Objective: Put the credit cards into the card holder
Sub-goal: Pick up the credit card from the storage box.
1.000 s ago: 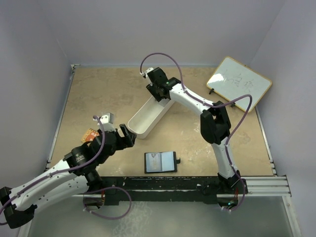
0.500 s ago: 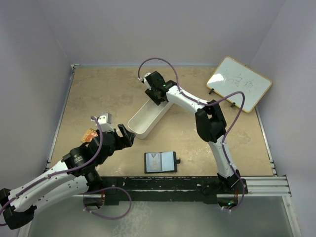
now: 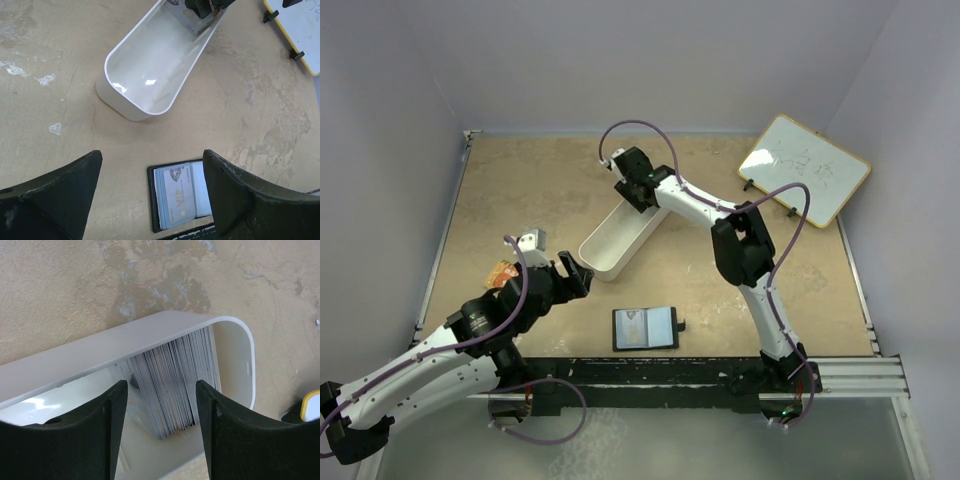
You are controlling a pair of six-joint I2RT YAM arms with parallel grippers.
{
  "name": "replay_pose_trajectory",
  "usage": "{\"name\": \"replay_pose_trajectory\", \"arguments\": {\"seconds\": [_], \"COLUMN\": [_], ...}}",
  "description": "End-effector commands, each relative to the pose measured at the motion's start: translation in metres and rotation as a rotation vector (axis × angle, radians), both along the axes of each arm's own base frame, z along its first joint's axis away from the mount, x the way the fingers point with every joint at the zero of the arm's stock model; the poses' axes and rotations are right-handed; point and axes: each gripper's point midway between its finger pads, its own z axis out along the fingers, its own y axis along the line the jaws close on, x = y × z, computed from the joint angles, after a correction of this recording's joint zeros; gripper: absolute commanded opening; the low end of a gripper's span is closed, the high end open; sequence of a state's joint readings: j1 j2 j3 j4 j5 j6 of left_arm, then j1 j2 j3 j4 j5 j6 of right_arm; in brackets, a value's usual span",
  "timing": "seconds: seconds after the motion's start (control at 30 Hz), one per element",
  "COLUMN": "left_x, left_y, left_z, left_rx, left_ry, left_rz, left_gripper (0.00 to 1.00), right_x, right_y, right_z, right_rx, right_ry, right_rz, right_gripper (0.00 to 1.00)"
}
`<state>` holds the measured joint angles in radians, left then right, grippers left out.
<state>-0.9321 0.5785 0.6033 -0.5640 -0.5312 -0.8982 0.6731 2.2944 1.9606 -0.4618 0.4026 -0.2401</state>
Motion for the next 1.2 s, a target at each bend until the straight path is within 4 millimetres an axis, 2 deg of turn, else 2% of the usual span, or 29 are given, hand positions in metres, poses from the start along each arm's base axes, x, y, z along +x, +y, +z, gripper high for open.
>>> {"name": "replay_pose_trajectory", "arguments": {"seconds": [0.0, 0.13, 0.33, 0.47, 0.83, 1.17], "left_x": [0.004, 0.004, 0.004, 0.004, 0.004, 0.005], "left_y": [0.000, 0.000, 0.001, 0.001, 0.001, 0.000], "left_z": [0.015, 0.016, 0.015, 0.015, 0.015, 0.013], "left_rx": [-0.030, -0.035, -0.033, -0.030, -0.035, -0.034], "left_ry": [-0.033, -0.033, -0.035, -0.033, -0.032, -0.026], "left_rz": [0.018, 0.021, 0.025, 0.030, 0.031, 0.031], "left_gripper": [0.78, 0.78, 0.78, 0.78, 0.78, 0.78], "right_x": [0.006, 0.008, 0.011, 0.010, 0.011, 0.010], "right_y": [-0.001, -0.005, -0.010, -0.010, -0.010, -0.013], "right_z": [0.005, 0.008, 0.019, 0.026, 0.039, 0.061], "right_rx": [-0.018, -0.034, -0.052, -0.037, -0.026, -0.020], "right_ry": [-0.036, -0.055, -0.099, -0.106, -0.129, -0.158], "right_rz": [-0.005, -0.020, -0.022, -0.021, -0.024, -0.021], "right_gripper": [0.60, 0.57, 0.43, 0.36, 0.25, 0.17]}}
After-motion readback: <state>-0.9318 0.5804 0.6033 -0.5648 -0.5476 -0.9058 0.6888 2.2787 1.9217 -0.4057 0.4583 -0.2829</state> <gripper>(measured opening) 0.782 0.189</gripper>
